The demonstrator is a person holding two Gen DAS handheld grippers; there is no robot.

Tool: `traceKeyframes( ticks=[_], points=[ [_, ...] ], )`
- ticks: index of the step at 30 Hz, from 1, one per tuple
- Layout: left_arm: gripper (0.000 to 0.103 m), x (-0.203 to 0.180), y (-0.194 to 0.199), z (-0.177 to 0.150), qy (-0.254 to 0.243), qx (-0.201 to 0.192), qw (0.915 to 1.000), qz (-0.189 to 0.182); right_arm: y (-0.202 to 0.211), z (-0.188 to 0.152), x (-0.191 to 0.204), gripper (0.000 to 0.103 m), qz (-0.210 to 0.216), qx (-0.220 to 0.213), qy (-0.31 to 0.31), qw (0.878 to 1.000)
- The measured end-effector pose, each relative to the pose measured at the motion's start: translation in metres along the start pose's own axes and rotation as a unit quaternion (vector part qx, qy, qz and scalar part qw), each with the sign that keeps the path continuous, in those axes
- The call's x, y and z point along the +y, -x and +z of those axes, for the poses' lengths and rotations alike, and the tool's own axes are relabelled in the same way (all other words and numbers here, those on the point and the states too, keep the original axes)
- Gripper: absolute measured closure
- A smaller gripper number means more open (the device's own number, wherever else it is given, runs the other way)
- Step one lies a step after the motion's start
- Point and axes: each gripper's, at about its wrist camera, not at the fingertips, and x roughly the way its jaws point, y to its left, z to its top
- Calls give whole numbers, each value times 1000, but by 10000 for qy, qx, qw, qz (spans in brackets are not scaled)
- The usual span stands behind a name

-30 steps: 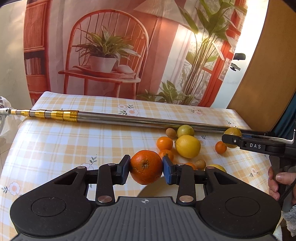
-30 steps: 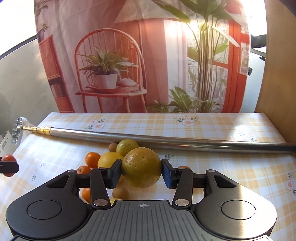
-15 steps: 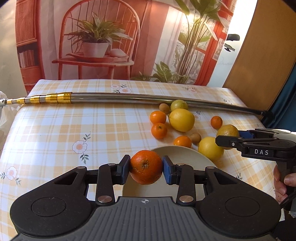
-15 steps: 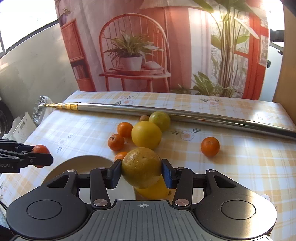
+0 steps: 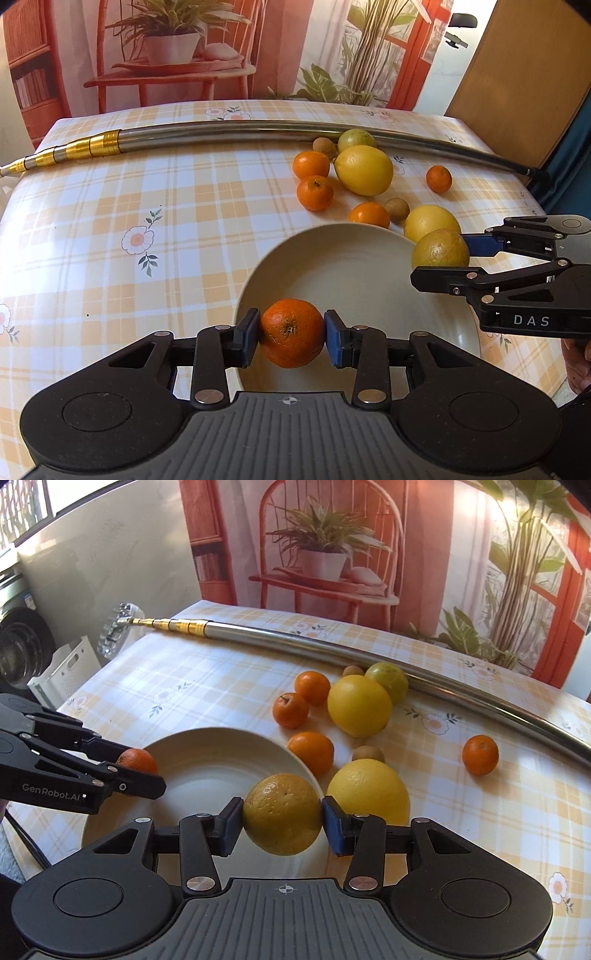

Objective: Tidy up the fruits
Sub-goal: 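Carry the tangerine in the left tool and orange in the right tool over the white plate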

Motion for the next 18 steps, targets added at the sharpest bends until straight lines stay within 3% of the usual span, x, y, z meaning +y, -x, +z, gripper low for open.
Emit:
traceKeyframes(
  ticks=[18],
  points=[
    [64, -5, -7, -8, -109, 232, 9997, 34, -5, -21, 2, 60, 100, 472, 9, 9988]
  ],
)
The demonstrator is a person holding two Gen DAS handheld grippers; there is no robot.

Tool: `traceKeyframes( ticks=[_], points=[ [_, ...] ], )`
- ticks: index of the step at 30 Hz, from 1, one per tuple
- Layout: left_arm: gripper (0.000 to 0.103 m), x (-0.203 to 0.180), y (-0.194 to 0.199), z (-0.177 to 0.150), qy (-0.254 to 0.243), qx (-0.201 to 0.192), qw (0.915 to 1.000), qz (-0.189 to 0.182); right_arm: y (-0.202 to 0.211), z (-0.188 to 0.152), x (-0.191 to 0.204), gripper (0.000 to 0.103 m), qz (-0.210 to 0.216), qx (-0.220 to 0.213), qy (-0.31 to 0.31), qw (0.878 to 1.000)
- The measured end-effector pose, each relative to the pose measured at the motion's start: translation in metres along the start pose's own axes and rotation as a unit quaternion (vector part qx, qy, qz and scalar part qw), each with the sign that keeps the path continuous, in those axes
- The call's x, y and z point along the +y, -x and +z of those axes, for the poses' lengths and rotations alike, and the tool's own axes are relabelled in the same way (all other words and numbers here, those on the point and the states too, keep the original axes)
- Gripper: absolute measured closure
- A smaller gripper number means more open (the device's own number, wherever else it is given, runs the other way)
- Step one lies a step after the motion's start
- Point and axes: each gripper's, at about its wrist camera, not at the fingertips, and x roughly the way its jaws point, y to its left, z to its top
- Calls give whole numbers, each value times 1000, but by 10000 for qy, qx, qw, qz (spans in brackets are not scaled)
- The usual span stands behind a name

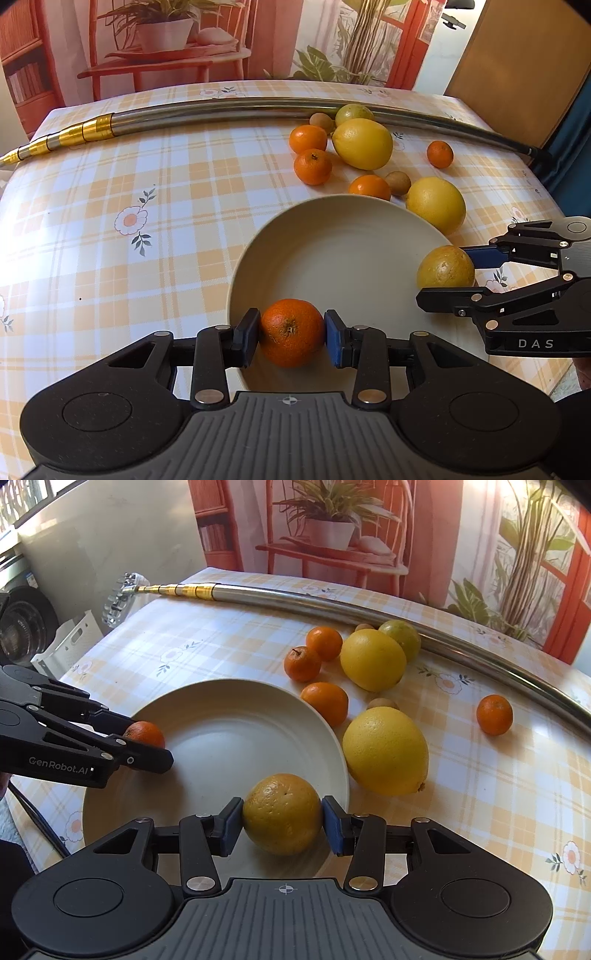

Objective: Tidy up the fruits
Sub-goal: 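Open the left tool and the right tool to drop both fruits onto the plate, then grasp another tangerine with the left tool while the right tool moves to a tangerine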

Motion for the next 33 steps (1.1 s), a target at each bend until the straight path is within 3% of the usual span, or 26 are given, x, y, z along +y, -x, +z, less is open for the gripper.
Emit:
traceKeyframes(
  ticks=[12, 17, 25, 33],
  points=[
    [64, -1, -2, 0, -3, 7, 10000, -3, -2, -1, 1, 59, 27, 33, -28, 10000],
    [60, -1, -1, 0, 12, 1, 10000, -31, 0, -1, 3, 53, 33, -21, 0, 10000],
    [54, 3, 8, 1, 122, -207, 9997, -77, 12, 4, 1, 52, -29, -347, -19, 9994],
    [54, 13, 25, 11, 471, -695, 9959, -324, 43, 21, -21, 30, -196, -1155, -365, 9924]
  ],
)
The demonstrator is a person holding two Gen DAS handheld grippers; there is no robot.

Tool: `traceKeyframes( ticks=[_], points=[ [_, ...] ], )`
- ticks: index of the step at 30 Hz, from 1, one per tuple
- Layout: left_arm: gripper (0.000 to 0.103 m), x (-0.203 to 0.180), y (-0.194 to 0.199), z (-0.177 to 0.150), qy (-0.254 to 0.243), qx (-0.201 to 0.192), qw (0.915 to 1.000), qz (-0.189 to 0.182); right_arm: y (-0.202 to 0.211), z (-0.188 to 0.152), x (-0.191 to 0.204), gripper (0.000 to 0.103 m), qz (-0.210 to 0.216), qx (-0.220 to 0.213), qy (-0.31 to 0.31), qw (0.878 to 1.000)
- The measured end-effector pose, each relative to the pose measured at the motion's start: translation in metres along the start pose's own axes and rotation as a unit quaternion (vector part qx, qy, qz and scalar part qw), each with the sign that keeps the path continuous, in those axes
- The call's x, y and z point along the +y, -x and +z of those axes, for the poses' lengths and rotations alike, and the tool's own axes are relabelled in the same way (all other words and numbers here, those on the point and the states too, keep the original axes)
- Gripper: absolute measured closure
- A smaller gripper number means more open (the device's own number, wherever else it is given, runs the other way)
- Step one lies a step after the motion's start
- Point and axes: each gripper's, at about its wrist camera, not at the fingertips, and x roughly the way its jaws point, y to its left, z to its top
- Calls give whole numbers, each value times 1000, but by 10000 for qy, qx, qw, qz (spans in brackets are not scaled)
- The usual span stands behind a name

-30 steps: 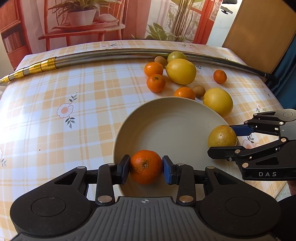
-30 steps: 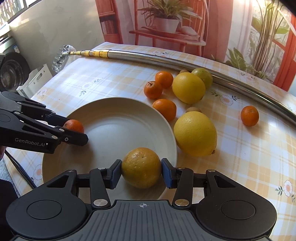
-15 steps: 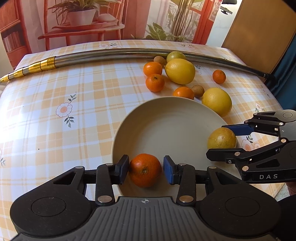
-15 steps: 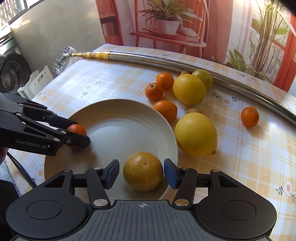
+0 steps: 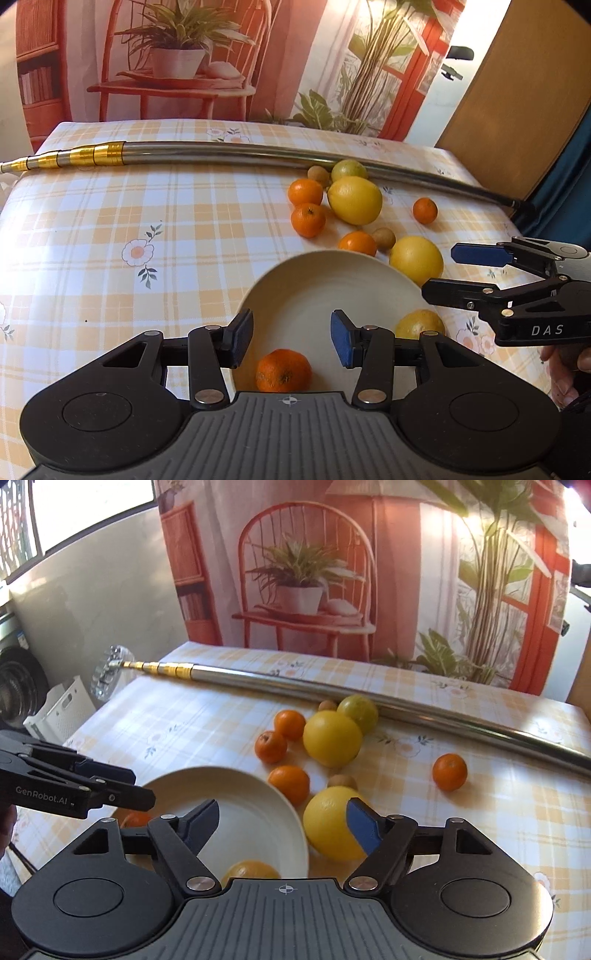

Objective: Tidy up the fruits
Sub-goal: 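Grasp another tangerine with the left tool while the right tool moves to a tangerine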

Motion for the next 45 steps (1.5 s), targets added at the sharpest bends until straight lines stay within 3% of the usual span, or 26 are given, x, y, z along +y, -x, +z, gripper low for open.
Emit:
traceKeyframes(
  ticks=[3, 5, 7, 12, 22, 26, 38, 45],
  points=[
    [54, 4, 4, 5, 150, -153, 9998, 0, 6, 9, -3, 26, -140, -154, 157, 9997],
    [54, 6, 6, 7, 224, -226, 9995, 19, 8, 12, -2, 13, -278, -184, 349, 9988],
    [54, 6, 6, 10, 259, -269, 9993, 44, 10, 14, 1, 8, -406, -222, 484, 9978],
    [54, 7, 8, 14, 242, -338, 9991, 87, 9, 15, -3, 8, -646, -258, 432, 9966],
    [54, 9, 12, 36, 165, -523, 9983, 220, 13, 23, -20, 31, -968, -409, 430, 9935],
    [54, 11, 14, 49, 139, -626, 9975, 293, 13, 27, -30, 33, -943, -456, 284, 9941],
    [54, -9, -38, 62, -270, -161, 9995, 3, -1, 23, -42, 54, -955, -429, 120, 9944],
    [54, -23, -75, 73, -540, -12, 9985, -70, -7, 20, -59, 56, -961, -454, -274, 9940]
  ],
)
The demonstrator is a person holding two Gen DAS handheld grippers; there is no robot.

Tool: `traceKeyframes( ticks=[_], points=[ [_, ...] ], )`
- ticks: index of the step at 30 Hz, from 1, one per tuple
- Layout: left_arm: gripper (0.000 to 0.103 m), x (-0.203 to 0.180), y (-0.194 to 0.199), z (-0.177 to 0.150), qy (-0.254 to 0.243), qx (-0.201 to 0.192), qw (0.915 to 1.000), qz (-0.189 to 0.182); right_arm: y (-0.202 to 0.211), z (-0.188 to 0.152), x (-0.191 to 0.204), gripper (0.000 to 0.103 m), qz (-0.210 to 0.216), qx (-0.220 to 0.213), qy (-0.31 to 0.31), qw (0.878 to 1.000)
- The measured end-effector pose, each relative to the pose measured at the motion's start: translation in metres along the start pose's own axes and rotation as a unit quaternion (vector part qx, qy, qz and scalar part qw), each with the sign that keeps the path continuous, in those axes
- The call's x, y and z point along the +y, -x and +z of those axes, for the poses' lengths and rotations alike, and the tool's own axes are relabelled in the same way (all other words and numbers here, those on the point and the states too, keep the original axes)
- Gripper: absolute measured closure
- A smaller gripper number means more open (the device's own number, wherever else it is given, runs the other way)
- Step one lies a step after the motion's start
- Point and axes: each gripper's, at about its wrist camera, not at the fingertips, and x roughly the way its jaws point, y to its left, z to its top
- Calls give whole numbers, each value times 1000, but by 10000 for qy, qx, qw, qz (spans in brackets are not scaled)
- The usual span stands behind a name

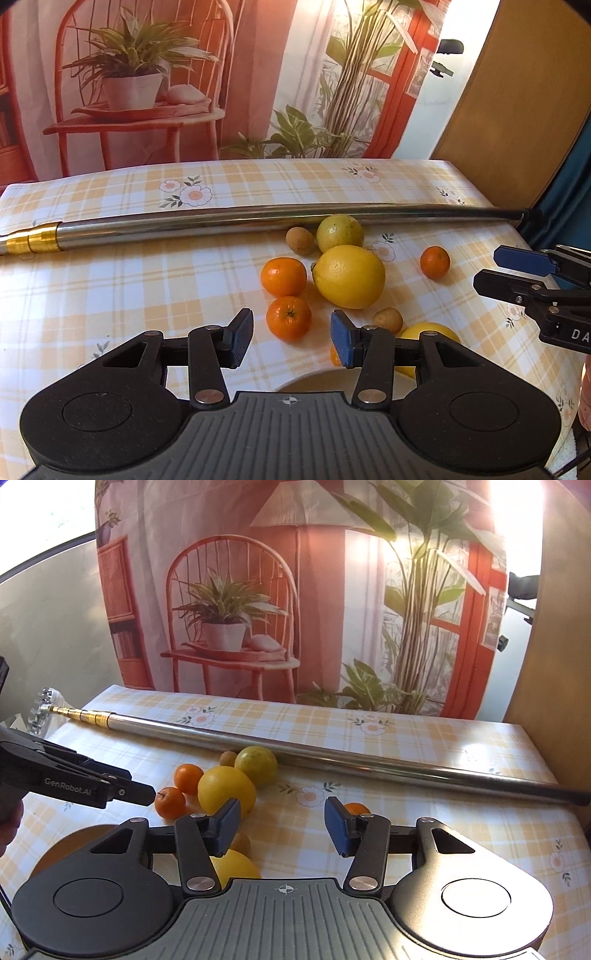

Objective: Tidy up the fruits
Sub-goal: 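Grasp another tangerine with the left tool while the right tool moves to a tangerine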

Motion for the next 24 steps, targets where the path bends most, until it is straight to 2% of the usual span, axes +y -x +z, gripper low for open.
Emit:
traceKeyframes(
  ticks=[6, 15, 18, 24],
  points=[
    [54, 1, -27, 5, 24, 216, 9998, 39, -4, -4, -7, 56, -27, 20, -65, 10000],
    [56, 4, -46, 4, 58, 412, 9991, 110, -14, -6, -15, 56, 17, 74, -189, 9998],
    [67, 4, -47, 2, 6, 348, 9993, 102, -16, -9, -17, 56, 23, 51, -229, 9997],
    [67, 4, -38, -1, 36, 224, 9995, 208, -24, -18, -30, 56, -43, -93, -446, 9990]
  ],
)
